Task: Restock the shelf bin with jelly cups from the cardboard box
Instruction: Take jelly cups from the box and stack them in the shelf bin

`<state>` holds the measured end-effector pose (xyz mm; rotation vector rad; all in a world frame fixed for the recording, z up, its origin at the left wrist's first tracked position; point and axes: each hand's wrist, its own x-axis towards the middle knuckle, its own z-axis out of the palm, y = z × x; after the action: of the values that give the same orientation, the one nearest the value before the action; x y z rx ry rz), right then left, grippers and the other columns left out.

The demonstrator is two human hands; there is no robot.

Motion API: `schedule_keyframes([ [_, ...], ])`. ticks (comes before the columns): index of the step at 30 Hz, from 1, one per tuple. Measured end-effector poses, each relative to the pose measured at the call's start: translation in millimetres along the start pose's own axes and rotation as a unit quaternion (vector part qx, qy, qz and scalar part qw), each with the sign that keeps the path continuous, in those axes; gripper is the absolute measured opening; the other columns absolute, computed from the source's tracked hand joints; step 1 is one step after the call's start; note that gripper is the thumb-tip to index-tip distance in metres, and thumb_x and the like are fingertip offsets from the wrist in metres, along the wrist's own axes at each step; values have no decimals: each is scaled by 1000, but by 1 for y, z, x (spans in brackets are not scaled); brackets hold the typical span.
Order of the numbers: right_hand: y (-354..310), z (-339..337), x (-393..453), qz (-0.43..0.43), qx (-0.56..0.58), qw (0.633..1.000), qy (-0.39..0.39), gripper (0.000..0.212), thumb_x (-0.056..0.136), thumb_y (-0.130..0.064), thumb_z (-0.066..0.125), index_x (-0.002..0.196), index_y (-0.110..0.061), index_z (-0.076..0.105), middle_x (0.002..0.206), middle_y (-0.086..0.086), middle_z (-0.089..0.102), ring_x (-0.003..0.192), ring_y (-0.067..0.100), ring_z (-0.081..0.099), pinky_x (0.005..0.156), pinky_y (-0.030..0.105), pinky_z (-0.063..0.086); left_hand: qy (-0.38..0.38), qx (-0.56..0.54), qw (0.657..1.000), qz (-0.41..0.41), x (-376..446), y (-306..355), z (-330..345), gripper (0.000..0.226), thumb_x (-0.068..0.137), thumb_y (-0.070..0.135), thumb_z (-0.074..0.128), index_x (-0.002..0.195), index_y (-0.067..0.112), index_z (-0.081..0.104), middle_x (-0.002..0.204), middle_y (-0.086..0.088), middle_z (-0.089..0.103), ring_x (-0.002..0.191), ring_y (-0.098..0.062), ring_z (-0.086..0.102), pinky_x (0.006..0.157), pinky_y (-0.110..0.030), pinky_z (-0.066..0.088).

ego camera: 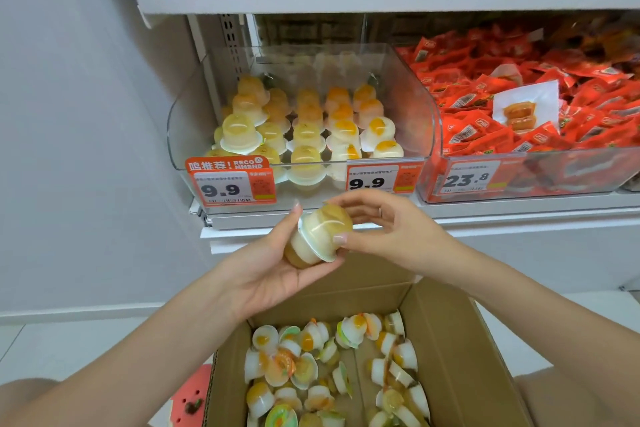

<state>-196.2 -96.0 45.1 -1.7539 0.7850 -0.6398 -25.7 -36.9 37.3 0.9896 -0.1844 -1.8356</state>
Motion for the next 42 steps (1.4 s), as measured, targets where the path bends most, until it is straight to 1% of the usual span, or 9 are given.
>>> schedule_keyframes([
  [10,-4,3,-1,-20,-137,988,-70,64,69,-25,84,121,-44,50,117,-20,58,110,-1,54,97,22,45,-13,65,998,-25,-6,-2,6,55,82,42,52,118,0,58,109,-28,66,82,-30,71,53,-30,59],
  [15,-7,5,-1,-24,-145,989,-33,58,61,-37,84,114,-39,60,106,-16,63,101,4,59,91,26,49,-41,82,995,-39,-12,1,9,61,77,46,52,115,-1,59,110,-25,67,89,-28,70,73,-34,60],
  [19,-25,-7,7,-28,-105,993,39,50,64,-22,86,108,-32,66,106,-11,66,94,0,61,81,14,49,-52,170,984,-4,-19,21,10,71,73,55,52,122,4,55,117,-19,66,101,-28,68,79,-38,59],
  [21,-38,-17,26,-34,-93,989,110,46,66,-20,85,108,-29,67,107,-12,65,92,-2,60,78,12,47,39,372,923,87,-22,35,8,61,78,59,52,120,15,57,114,-5,67,98,-17,69,80,-35,58],
  [24,-53,-32,78,-30,-148,971,185,49,67,-31,84,112,-26,66,108,-11,63,94,4,59,77,18,47,197,691,656,230,-16,53,-16,39,86,47,60,115,21,56,112,6,62,101,-10,60,86,-30,51],
  [26,-54,-38,123,-13,-218,955,203,54,67,-37,83,115,-22,63,109,-7,61,97,9,59,76,21,47,253,760,536,268,-9,61,-30,32,88,37,61,116,22,53,117,5,60,108,-16,55,88,-37,50],
  [31,-48,-41,217,11,-281,945,168,63,71,-43,78,123,-15,54,112,-2,59,105,16,58,78,23,44,256,747,539,294,-7,71,-32,20,88,28,58,105,20,51,107,2,59,106,-20,53,86,-39,49],
  [35,-50,-40,257,16,-427,900,81,77,71,-41,78,135,-14,45,127,3,51,116,22,51,79,24,39,267,756,515,303,-5,71,-30,19,91,30,53,106,20,47,108,2,55,105,-19,50,84,-35,48],
  [42,-44,-36,282,28,-511,859,-20,56,68,-32,80,113,-16,52,102,3,56,90,21,56,60,27,41,259,756,510,319,-3,70,-31,26,92,30,52,115,20,44,118,2,52,110,-18,46,92,-32,45],
])
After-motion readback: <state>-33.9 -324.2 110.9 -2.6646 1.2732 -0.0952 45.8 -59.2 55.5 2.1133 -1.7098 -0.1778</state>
